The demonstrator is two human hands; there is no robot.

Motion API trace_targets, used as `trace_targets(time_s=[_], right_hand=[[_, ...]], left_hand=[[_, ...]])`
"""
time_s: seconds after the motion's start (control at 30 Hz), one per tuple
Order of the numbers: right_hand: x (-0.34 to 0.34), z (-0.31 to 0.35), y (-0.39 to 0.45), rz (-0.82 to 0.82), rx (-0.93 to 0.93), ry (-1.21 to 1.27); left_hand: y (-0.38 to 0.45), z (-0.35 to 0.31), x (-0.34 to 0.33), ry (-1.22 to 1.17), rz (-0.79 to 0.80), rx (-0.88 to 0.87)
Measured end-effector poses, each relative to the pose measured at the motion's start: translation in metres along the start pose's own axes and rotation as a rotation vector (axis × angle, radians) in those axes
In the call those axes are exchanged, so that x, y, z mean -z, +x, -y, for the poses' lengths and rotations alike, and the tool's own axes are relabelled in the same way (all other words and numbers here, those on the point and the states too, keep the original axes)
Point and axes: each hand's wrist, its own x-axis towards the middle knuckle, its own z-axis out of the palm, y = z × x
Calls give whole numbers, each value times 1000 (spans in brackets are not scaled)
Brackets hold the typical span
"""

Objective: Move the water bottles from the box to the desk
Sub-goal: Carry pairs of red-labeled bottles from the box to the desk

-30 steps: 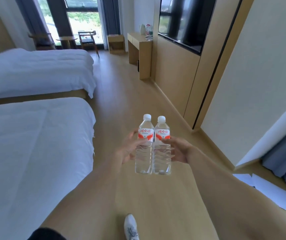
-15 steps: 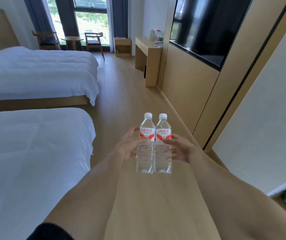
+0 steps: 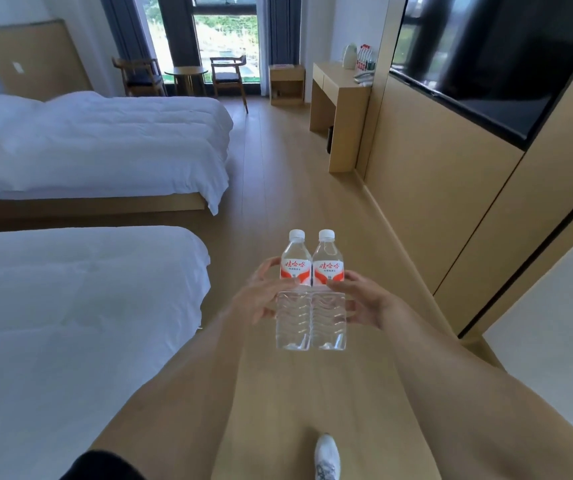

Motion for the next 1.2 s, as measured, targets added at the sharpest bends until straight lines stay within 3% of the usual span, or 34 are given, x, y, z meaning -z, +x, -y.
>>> trace_targets(time_s=[0.5,0.83,1.2], right_hand=[[77,119,160,126,-35,22],[111,176,240,45,-29,9],[117,289,406,-51,-31,17]], left_hand=[[161,-107,-30,50,-174,18],[271,-148,-28,16,-99,28],[470,-231,31,8,-18,36]])
